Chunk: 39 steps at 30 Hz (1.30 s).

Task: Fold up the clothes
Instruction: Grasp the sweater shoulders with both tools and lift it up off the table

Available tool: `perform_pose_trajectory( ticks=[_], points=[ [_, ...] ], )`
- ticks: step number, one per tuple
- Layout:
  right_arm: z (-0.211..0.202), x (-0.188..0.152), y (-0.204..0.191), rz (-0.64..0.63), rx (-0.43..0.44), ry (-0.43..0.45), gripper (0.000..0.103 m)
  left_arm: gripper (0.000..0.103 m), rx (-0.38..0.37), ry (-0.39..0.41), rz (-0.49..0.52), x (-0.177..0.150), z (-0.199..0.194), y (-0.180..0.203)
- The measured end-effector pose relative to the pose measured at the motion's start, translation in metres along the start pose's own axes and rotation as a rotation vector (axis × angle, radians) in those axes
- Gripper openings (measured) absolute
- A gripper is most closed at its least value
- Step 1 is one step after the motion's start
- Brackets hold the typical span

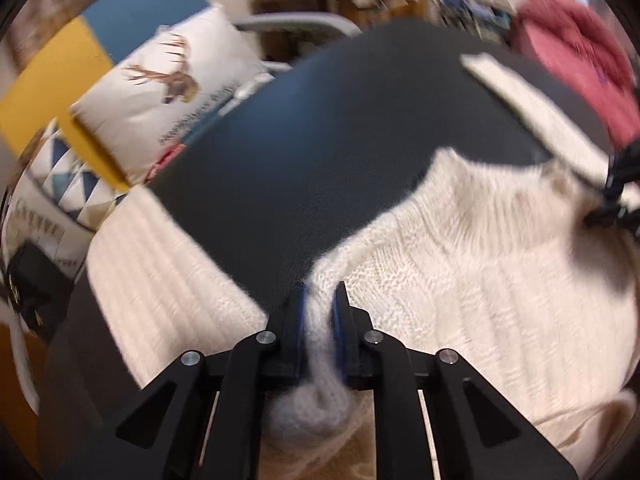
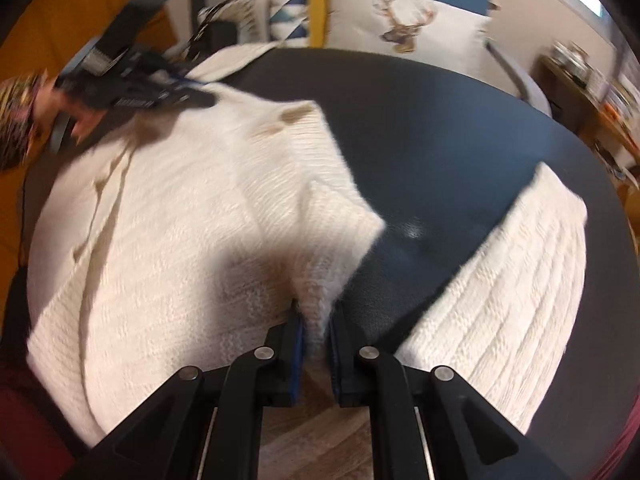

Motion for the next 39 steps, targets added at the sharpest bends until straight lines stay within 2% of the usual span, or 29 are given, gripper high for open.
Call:
perform_pose_trajectory(
  ticks=[3,8,11,14,15,21,26,32,35,39],
  points=[
    [-0.023,-0.017,0.024,0.093,0.012,0.063,0.009,0.012,-0.023,0.052,-0.115,-0.006,-0.022,-0.012],
    [-0.041,-0.008,0.047,0.193,0.016,0.162,0.009,0.011,-0.060,0.144,-0.240,-0.013,-0.060,-0.017],
    [-0.059,-0.013,0.026,0.238,0.015,0.240,0.009,0.011,-0.077,0.208,-0.318,-0.010,-0.076,-0.026],
    [-0.087,-0.005,0.018,0.258,0.011,0.328,0.009,0.011,-0.081,0.296,-0.419,-0.018,-0.114,-0.031],
    [-0.097,-0.001,0.014,0.254,0.001,0.357,0.009,0.011,-0.073,0.332,-0.461,-0.012,-0.117,-0.038],
    [-0.162,0.027,-0.018,0.170,-0.050,0.512,0.009,0.011,-0.070,0.560,-0.710,-0.024,-0.183,-0.052],
    [-0.229,0.060,-0.056,0.074,-0.069,0.679,0.009,0.011,-0.061,0.730,-0.770,-0.030,-0.253,-0.055],
    [-0.301,0.094,-0.103,-0.031,-0.082,0.861,0.009,0.011,-0.083,0.885,-0.834,-0.036,-0.330,-0.076],
    [-0.329,0.101,-0.122,-0.073,-0.106,0.918,0.009,0.011,-0.087,0.943,-0.839,-0.037,-0.360,-0.082],
    [-0.343,0.106,-0.137,-0.091,-0.101,0.939,0.009,0.011,-0.073,0.983,-0.825,-0.037,-0.381,-0.084]
  ],
)
Point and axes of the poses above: each gripper's, at about its wrist camera, not at the fingertips, and z roughly the way its jaws point, y to its right, x to its top, the point moved 6 cm from there along z, roughly the way its jaws point, and after that the axes turned 12 degrees about x, right-handed, at the moved point
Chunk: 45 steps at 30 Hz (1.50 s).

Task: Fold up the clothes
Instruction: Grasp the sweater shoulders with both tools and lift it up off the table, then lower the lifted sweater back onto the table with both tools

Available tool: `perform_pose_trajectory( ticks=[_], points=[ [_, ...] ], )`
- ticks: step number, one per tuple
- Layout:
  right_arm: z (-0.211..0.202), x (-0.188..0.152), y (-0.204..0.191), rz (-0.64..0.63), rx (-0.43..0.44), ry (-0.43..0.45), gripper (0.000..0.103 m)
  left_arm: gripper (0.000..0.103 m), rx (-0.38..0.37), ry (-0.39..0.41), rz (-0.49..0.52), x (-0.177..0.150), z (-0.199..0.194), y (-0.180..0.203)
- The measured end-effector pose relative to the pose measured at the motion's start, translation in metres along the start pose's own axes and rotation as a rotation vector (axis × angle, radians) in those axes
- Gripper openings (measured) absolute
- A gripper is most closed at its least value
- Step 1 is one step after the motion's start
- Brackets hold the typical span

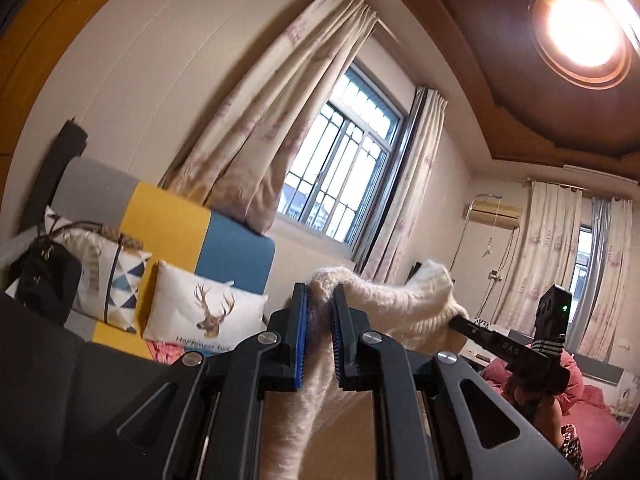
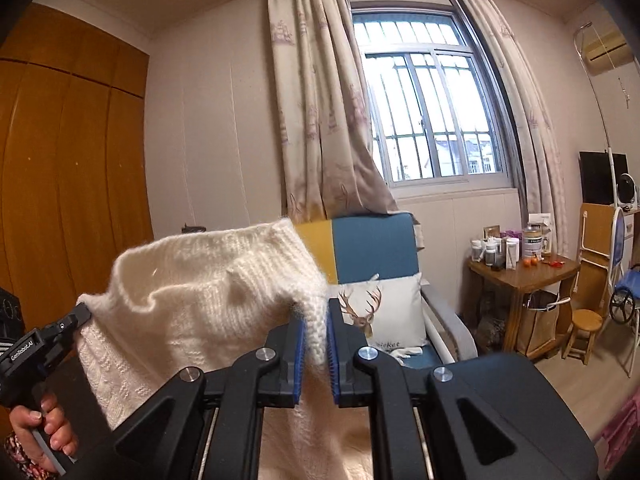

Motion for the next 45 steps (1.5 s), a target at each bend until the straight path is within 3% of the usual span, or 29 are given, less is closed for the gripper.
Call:
perform_pose_trajectory(
  ticks=[9,21,22,24,26,28,31,32,35,37,38,40,42,44,45],
  points=[
    [0.000,0.012,-0.029,-0.031,0.028,0.040,0.009,0.011,0.003,0.047,-0.025,0.039,-0.021,-0.002],
    [-0.022,0.063,-0.083,-0.149,0.080,0.165,0.008,0.008,-0.013,0.247,0.049,0.124,-0.082,0.025],
    [-0.023,0.065,-0.088,-0.157,0.089,0.171,0.000,0.008,-0.007,0.275,0.080,0.132,-0.091,0.030],
    [-0.030,0.072,-0.098,-0.185,0.075,0.207,0.000,0.008,-0.005,0.307,0.139,0.137,-0.099,0.040],
    [-0.032,0.081,-0.102,-0.200,0.063,0.216,0.000,0.008,0.039,0.288,0.201,0.130,-0.099,0.045],
    [-0.025,0.078,-0.102,-0.202,0.072,0.189,0.000,0.009,0.080,0.205,0.213,0.105,-0.084,0.033],
    [0.014,0.037,-0.099,-0.194,0.153,-0.013,0.000,0.016,0.172,0.046,0.177,0.049,-0.051,-0.005],
    [0.028,0.015,-0.097,-0.177,0.190,-0.099,0.001,0.017,0.212,-0.047,0.136,0.015,-0.035,-0.030],
    [0.059,-0.064,-0.090,-0.116,0.286,-0.323,0.011,0.017,0.268,-0.263,-0.075,-0.069,-0.012,-0.094],
    [0.067,-0.111,-0.090,-0.079,0.355,-0.441,0.021,0.017,0.295,-0.366,-0.189,-0.118,-0.009,-0.128],
    [0.071,-0.135,-0.090,-0.059,0.391,-0.502,0.021,0.017,0.318,-0.397,-0.210,-0.138,-0.010,-0.141],
    [0.079,-0.189,-0.092,-0.025,0.472,-0.685,0.025,0.017,0.351,-0.458,-0.194,-0.172,-0.009,-0.156],
    [0.086,-0.242,-0.089,-0.046,0.472,-0.841,0.027,0.017,0.396,-0.534,-0.112,-0.209,-0.004,-0.164],
    [0.096,-0.313,-0.079,-0.122,0.394,-1.031,0.028,0.017,0.424,-0.605,-0.034,-0.245,0.005,-0.167],
    [0.102,-0.346,-0.066,-0.177,0.311,-1.098,0.027,0.017,0.434,-0.630,-0.029,-0.257,0.008,-0.167]
  ],
)
Point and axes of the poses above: each gripper's, at about its wrist camera, not at the fingertips, and z roughly the way its jaws point, y to its right, x to its top, the point moved 6 cm from there along z, roughly the way its jaws point, and after that the axes turned 12 degrees about x, right-handed, at the moved point
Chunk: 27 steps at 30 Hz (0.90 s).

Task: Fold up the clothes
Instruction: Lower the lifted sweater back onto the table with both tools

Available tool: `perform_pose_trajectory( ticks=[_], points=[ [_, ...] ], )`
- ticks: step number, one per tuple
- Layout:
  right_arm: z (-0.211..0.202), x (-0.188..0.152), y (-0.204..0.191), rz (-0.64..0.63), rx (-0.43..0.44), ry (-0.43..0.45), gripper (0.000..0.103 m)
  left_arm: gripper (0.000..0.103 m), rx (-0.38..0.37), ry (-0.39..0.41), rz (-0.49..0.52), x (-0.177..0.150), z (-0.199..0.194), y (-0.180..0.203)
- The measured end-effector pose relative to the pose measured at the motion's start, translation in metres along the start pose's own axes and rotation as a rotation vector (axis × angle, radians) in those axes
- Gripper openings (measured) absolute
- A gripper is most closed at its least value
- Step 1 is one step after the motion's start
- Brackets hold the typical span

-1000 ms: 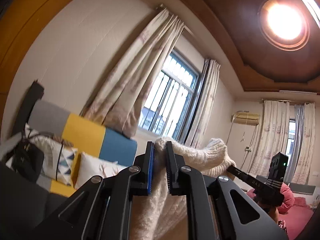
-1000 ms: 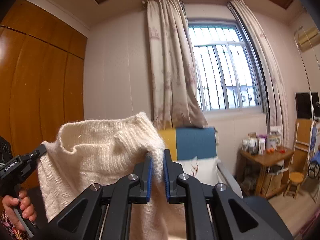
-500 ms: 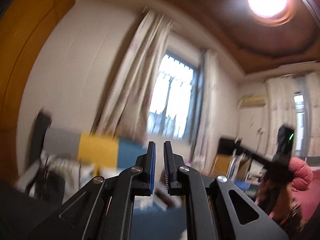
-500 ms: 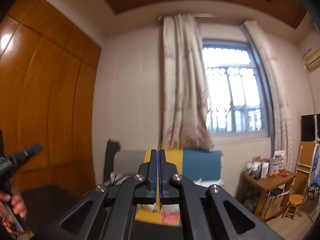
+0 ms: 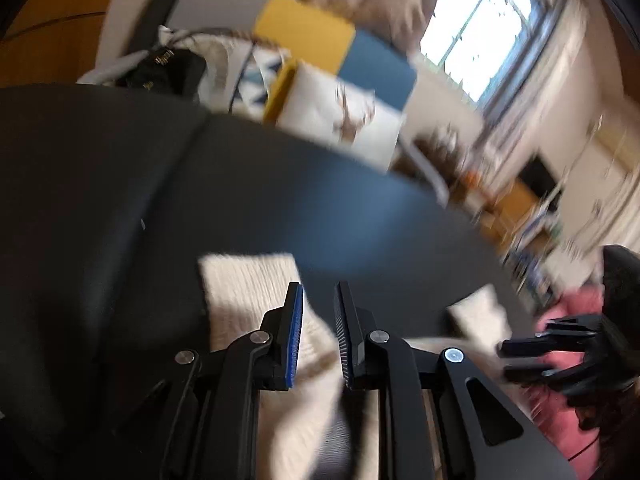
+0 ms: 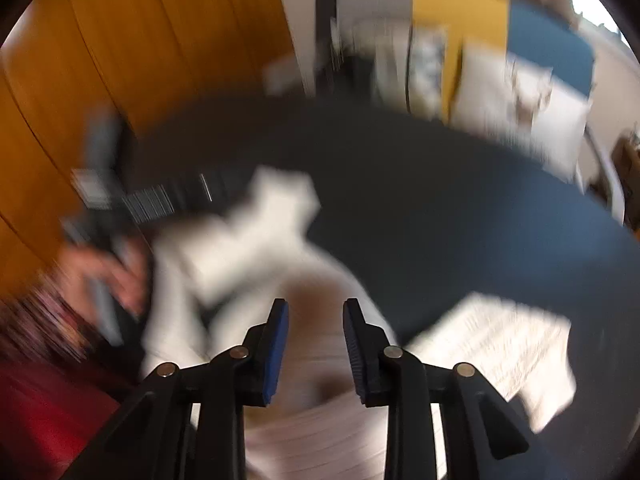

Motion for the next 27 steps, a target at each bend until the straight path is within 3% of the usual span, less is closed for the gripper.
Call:
perform_pose_trajectory(
  ticks=[1,4,8,13,19,23,27],
  points=[
    [0.029,-0.013,0.017,0.010,-0.095,-0.071,0.029,0.017,-0.001,-0.022,-0.001,-0.007,0.009,0.001],
    [0.032,-0.018,0.037,0.122,-0.012,0.063,0.031,0.017,0.008,-0.057,-0.009,-0.024,0.026,-0.001],
    [0.037,-0.011,0.032,0.066,-0.089,0.050,0.030,0.017,0.032,-0.014,0.040,-0.030,0.037,0.002],
    [0.049,0.019,0.042,0.019,-0.237,0.079,0.025,0.017,0.027,-0.016,0.031,-0.020,0.042,0.007],
    [0.074,0.070,0.081,0.031,-0.308,0.084,0.025,0.017,0.009,-0.028,0.005,0.026,0.059,0.011],
    [0.078,0.100,0.129,0.080,-0.385,0.108,0.025,0.017,0.010,-0.070,-0.084,0.074,0.094,0.005],
    [0.075,0.133,0.176,0.140,-0.435,0.127,0.025,0.017,-0.015,-0.039,-0.057,0.117,0.095,0.009]
  ],
)
Point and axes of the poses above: each gripper's, at about its wrist camera, not at the fingertips, and z roughly the way its jaws point, y to its right, x to its top, the point moved 6 cm from there along z, roughly the way its jaws point, and after that the axes turned 12 degrees about x, right-handed, at the moved point
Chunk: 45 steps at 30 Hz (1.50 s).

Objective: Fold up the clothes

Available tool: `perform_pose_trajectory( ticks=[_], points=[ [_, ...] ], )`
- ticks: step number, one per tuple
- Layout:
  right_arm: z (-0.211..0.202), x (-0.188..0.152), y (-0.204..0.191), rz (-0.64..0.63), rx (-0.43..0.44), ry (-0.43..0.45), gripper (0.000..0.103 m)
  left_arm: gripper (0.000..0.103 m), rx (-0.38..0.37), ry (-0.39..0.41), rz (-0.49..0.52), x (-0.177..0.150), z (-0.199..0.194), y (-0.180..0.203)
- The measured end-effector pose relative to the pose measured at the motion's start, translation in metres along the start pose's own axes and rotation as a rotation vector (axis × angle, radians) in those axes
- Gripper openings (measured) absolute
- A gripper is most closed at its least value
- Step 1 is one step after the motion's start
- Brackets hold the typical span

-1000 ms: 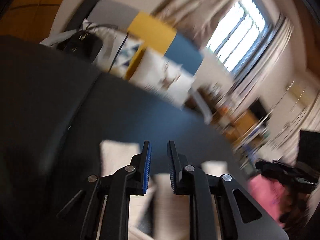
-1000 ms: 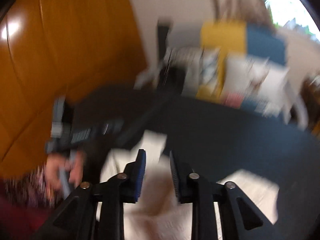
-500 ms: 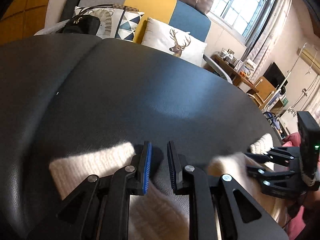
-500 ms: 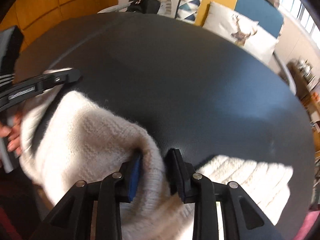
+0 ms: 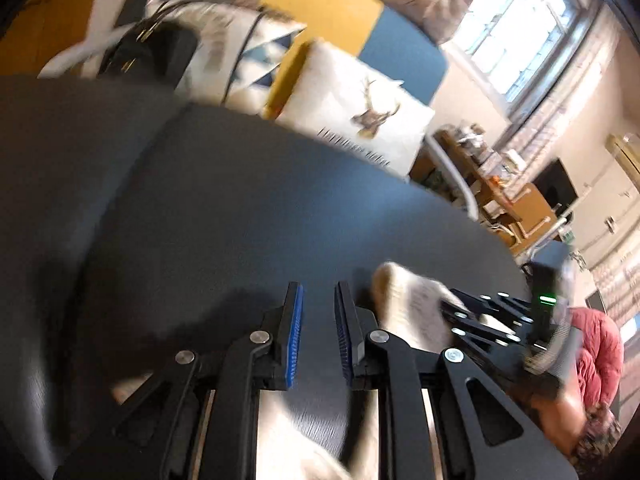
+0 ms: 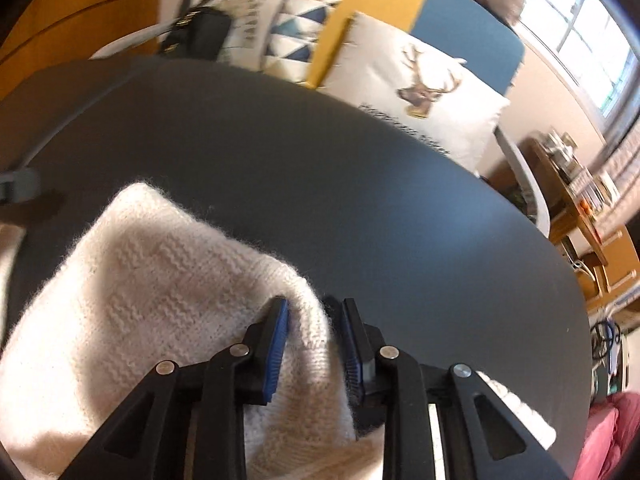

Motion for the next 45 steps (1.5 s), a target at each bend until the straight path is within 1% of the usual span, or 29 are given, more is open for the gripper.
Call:
perform_pose_trajectory(
  ticks=[2,4,5,6,7,9,11,12,14,16,17,19,20,22,25,26,29,32,34,35,38,40,42,43,44,45],
  points=[
    [0.009,0.015,0.018,0.011,-0.039,0.003,0.025,0.017,-0.026,0.044,0.071,0.014,-0.020,0.007],
    [0.019,0.029,0.036,0.034,-0.069,0.004,0.025,0.017,-0.032,0.073,0.130,0.017,-0.039,0.012],
    [0.019,0.033,0.044,0.049,-0.069,0.006,0.025,0.017,-0.040,0.092,0.162,0.015,-0.054,0.015],
    [0.019,0.036,0.051,0.065,-0.063,0.008,0.028,0.017,-0.038,0.104,0.180,0.014,-0.061,0.018],
    [0.018,0.036,0.056,0.082,-0.032,0.011,0.029,0.017,-0.035,0.117,0.200,0.011,-0.069,0.020],
    [0.007,0.032,0.060,0.109,0.070,-0.009,0.029,0.017,-0.064,0.121,0.255,-0.005,-0.085,0.023],
    [-0.012,0.038,0.069,0.119,0.134,-0.003,0.029,0.018,-0.104,0.082,0.310,-0.025,-0.089,0.030],
    [-0.031,0.040,0.067,0.103,0.176,0.031,0.029,0.018,-0.113,0.064,0.336,-0.036,-0.090,0.032],
    [-0.077,0.042,0.057,0.037,0.270,0.109,0.030,0.018,-0.121,0.030,0.381,-0.057,-0.089,0.034],
    [-0.116,0.042,0.031,-0.089,0.380,0.121,0.034,0.018,-0.121,-0.002,0.419,-0.076,-0.086,0.035],
    [-0.127,0.035,0.010,-0.171,0.437,0.083,0.034,0.018,-0.121,-0.019,0.421,-0.084,-0.084,0.035],
    [-0.144,0.018,-0.034,-0.343,0.547,-0.017,0.036,0.018,-0.126,-0.030,0.436,-0.094,-0.085,0.038],
    [-0.147,0.008,-0.053,-0.431,0.560,-0.059,0.036,0.018,-0.122,-0.021,0.450,-0.098,-0.089,0.039],
    [-0.144,-0.018,-0.095,-0.619,0.550,-0.139,0.036,0.018,-0.135,-0.009,0.446,-0.102,-0.097,0.038],
    [-0.117,-0.035,-0.131,-0.809,0.524,-0.245,0.036,0.018,-0.183,0.003,0.433,-0.106,-0.115,0.033],
    [-0.109,-0.038,-0.139,-0.848,0.516,-0.272,0.036,0.018,-0.198,0.000,0.434,-0.108,-0.120,0.031],
    [-0.086,-0.035,-0.155,-0.932,0.500,-0.351,0.036,0.018,-0.245,-0.053,0.462,-0.121,-0.120,0.033],
    [-0.068,-0.032,-0.165,-1.021,0.517,-0.452,0.039,0.018,-0.213,-0.085,0.573,-0.137,-0.109,0.042],
    [-0.062,-0.033,-0.171,-1.064,0.550,-0.511,0.042,0.018,-0.189,-0.119,0.616,-0.144,-0.097,0.043],
    [-0.059,-0.033,-0.173,-1.076,0.563,-0.537,0.042,0.018,-0.178,-0.149,0.633,-0.148,-0.088,0.042],
    [-0.051,-0.033,-0.174,-1.083,0.591,-0.604,0.049,0.018,-0.179,-0.190,0.643,-0.153,-0.076,0.037],
    [-0.044,-0.033,-0.174,-1.067,0.589,-0.615,0.052,0.018,-0.182,-0.198,0.625,-0.150,-0.072,0.033],
    [-0.045,-0.035,-0.174,-1.071,0.566,-0.581,0.051,0.018,-0.182,-0.199,0.609,-0.148,-0.071,0.030],
    [-0.047,-0.036,-0.172,-1.078,0.553,-0.549,0.050,0.018,-0.184,-0.199,0.602,-0.148,-0.071,0.029],
    [-0.051,-0.038,-0.170,-1.076,0.546,-0.513,0.044,0.018,-0.187,-0.199,0.596,-0.148,-0.071,0.027],
    [-0.054,-0.040,-0.167,-1.058,0.545,-0.484,0.033,0.018,-0.186,-0.197,0.592,-0.148,-0.071,0.027]
  ],
)
Point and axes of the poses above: each gripper's, at about its wrist camera, not at the fingertips, and z roughly the way its jaws point, y to its right, x to its top, the point moved 6 cm from there along z, roughly the way its jaws point, and after that the axes turned 12 degrees about x, right-handed, at the moved point
